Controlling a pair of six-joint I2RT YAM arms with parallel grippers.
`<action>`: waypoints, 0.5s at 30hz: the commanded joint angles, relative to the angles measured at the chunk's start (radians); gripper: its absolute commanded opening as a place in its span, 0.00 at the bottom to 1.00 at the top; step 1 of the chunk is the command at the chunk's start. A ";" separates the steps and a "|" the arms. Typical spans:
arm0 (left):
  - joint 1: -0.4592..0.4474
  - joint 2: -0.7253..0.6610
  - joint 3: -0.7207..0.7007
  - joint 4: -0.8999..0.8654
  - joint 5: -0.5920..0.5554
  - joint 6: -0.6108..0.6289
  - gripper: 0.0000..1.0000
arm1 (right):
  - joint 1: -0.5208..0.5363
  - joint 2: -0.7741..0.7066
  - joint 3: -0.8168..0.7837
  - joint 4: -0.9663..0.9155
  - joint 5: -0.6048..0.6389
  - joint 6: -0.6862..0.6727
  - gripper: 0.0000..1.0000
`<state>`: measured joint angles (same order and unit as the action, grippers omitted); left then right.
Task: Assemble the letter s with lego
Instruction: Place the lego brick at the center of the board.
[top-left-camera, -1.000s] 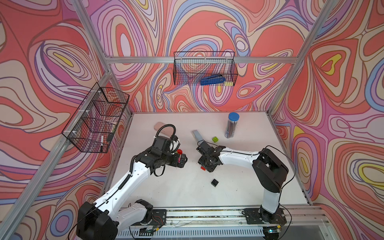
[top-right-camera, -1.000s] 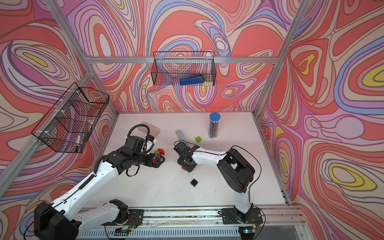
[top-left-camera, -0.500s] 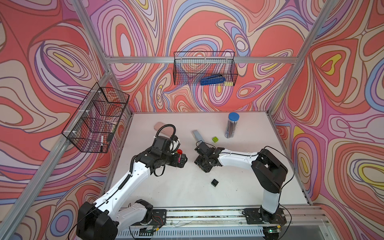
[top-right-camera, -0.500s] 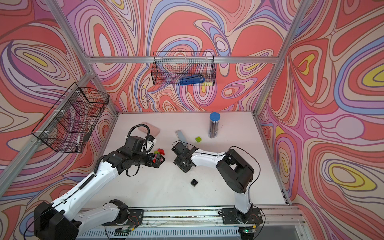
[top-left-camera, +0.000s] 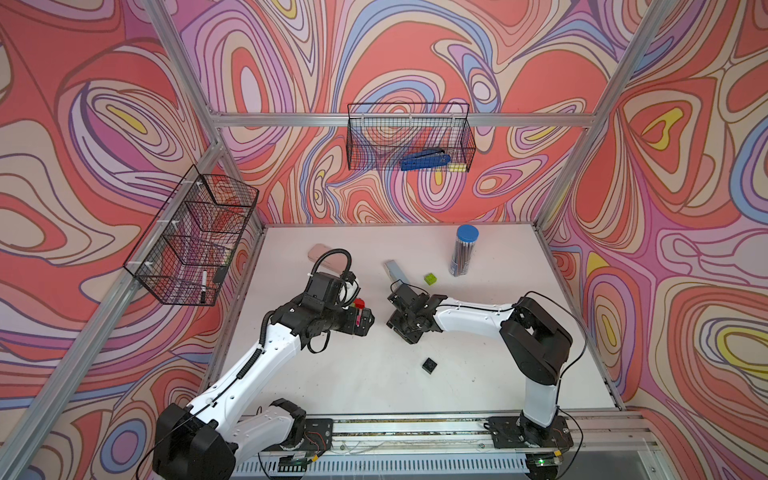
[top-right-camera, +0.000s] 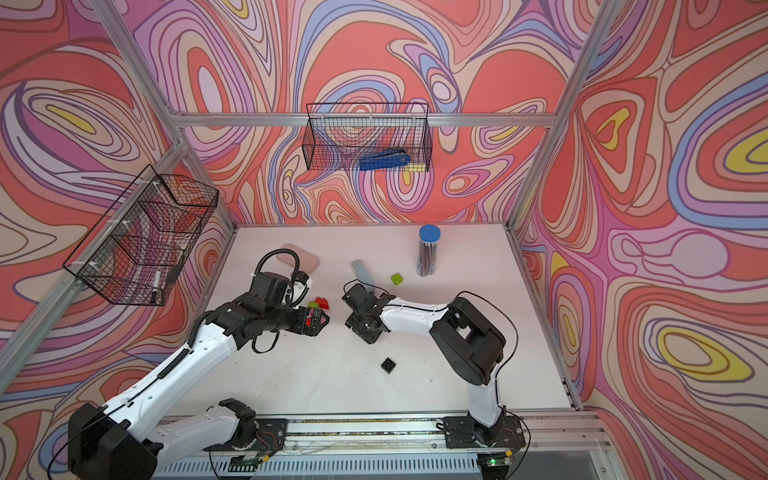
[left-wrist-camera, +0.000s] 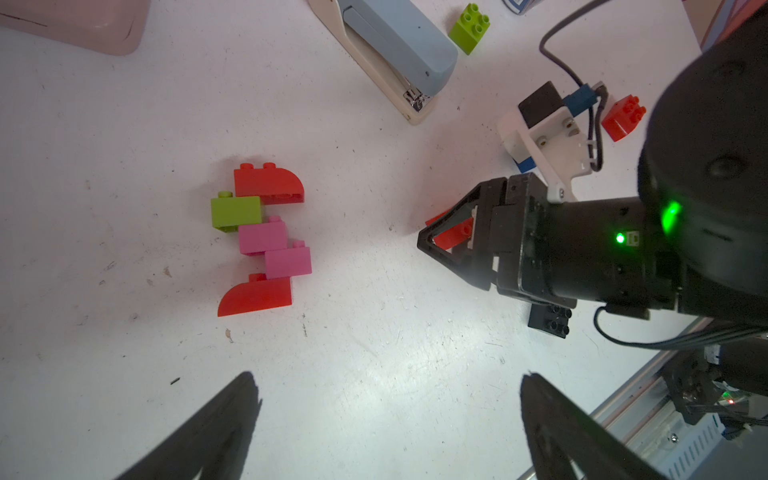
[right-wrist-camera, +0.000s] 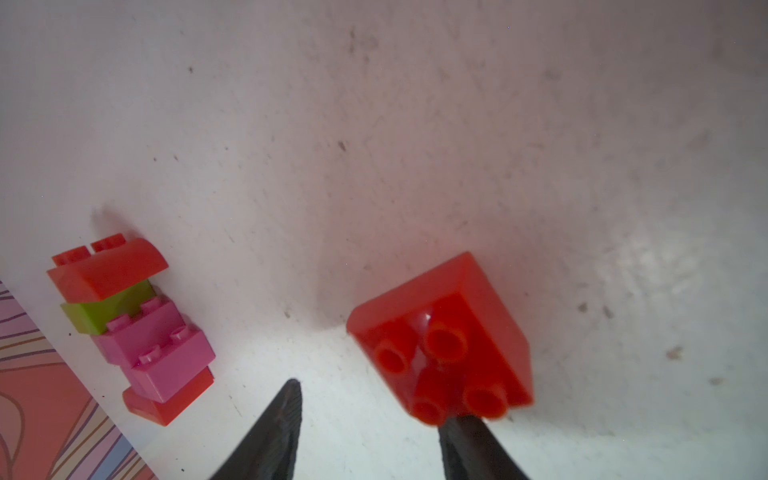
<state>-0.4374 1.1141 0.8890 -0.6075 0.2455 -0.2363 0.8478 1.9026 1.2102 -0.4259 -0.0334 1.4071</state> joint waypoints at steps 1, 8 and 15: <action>0.006 0.005 0.000 -0.031 0.007 0.010 1.00 | 0.006 -0.068 0.015 -0.054 0.050 -0.061 0.57; 0.003 0.007 -0.010 0.021 0.088 -0.022 1.00 | -0.005 -0.185 0.011 -0.241 0.220 -0.276 0.65; -0.031 0.025 -0.027 0.118 0.139 -0.084 1.00 | -0.056 -0.342 -0.105 -0.186 0.381 -0.707 0.73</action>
<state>-0.4526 1.1297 0.8703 -0.5446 0.3458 -0.2825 0.8169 1.6264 1.1721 -0.6220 0.2276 0.9508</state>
